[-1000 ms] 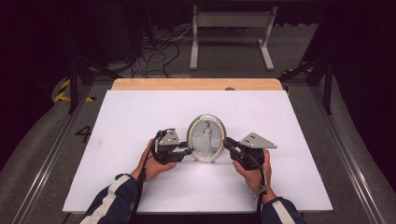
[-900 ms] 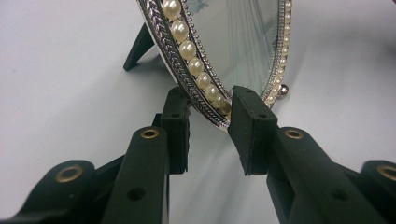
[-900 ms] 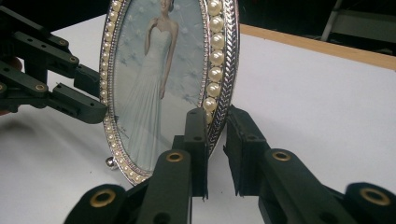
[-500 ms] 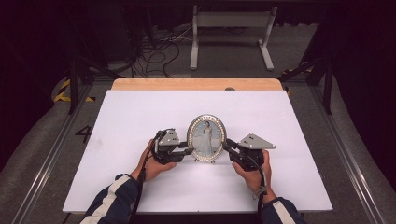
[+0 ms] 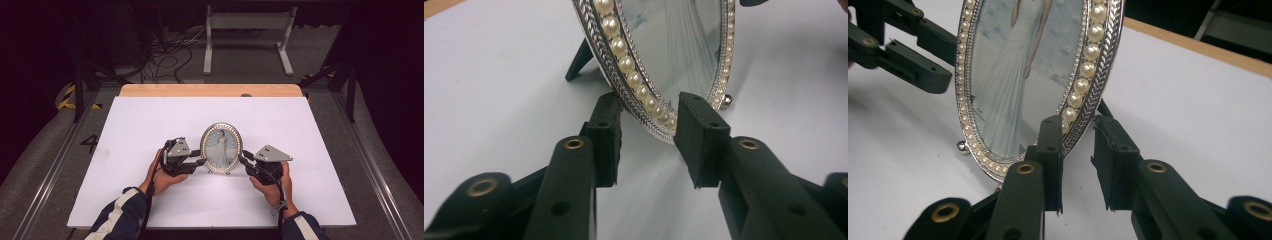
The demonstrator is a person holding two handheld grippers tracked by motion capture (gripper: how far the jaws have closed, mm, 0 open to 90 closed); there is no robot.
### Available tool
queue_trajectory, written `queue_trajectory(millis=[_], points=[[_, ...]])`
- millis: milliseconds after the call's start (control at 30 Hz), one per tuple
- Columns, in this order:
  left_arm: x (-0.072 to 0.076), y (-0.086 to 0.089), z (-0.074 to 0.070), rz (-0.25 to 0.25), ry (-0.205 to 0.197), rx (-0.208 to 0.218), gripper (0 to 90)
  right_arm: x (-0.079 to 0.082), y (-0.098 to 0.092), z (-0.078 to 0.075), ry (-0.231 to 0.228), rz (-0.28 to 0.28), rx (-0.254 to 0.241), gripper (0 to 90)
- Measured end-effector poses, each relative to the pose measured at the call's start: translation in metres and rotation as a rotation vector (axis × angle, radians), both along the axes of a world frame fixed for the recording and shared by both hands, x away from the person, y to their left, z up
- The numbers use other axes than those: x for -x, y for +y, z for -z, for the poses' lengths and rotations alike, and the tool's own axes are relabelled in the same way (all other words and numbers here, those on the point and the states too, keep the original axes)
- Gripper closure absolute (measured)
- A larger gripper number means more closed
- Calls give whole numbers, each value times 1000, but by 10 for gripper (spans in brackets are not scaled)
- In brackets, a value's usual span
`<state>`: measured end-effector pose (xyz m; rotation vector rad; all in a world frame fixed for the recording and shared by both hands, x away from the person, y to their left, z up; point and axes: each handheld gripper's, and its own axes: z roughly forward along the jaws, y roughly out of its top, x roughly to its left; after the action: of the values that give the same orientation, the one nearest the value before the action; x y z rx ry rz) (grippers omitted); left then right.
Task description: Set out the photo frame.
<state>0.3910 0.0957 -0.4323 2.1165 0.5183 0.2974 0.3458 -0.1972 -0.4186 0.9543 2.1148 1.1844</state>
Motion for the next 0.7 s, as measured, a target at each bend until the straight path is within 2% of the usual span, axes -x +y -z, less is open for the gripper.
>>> queue_trajectory(millis=[167, 300, 433, 700], points=[[2, 1, -2, -22, -14, -24, 558, 1, -1, -2, -5, -16, 21, 712], [6, 4, -5, -44, -34, -26, 496, 2, -3, -3, -5, -25, 30, 676], [10, 5, -8, -48, -68, -42, 463, 3, -7, -7, -19, -44, 28, 637], [17, 11, -11, -49, -93, -41, 415, 4, -9, -7, -13, -69, 59, 567]])
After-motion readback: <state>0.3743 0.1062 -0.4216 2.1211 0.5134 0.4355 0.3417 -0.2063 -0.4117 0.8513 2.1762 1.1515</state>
